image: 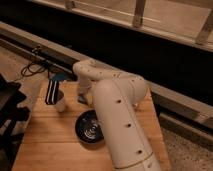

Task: Place the white sponge in the ceramic bowl

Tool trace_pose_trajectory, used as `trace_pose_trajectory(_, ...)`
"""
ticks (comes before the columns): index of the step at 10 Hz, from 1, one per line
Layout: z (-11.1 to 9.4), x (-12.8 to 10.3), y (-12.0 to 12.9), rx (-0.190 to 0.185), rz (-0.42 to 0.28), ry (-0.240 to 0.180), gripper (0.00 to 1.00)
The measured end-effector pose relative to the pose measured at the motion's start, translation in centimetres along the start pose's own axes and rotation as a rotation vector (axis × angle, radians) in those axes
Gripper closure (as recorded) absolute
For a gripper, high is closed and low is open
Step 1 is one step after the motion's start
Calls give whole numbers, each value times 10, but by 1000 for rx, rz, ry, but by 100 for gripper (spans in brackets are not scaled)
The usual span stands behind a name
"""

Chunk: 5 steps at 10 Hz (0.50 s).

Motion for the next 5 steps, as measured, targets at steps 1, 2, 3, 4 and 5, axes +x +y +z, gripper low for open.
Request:
trace_pose_trajectory(1,-4,4,3,5,2,6,37)
trace_pose_trajectory(2,-16,3,1,15,-3,11,50)
trace_pose_trajectory(3,-26,-2,0,17,-5,7,58)
trace_pose_trajectory(4,-38,-4,1,16,-3,7,69)
trace_pose_trajectory(5,-46,-3,2,17,-1,9,80)
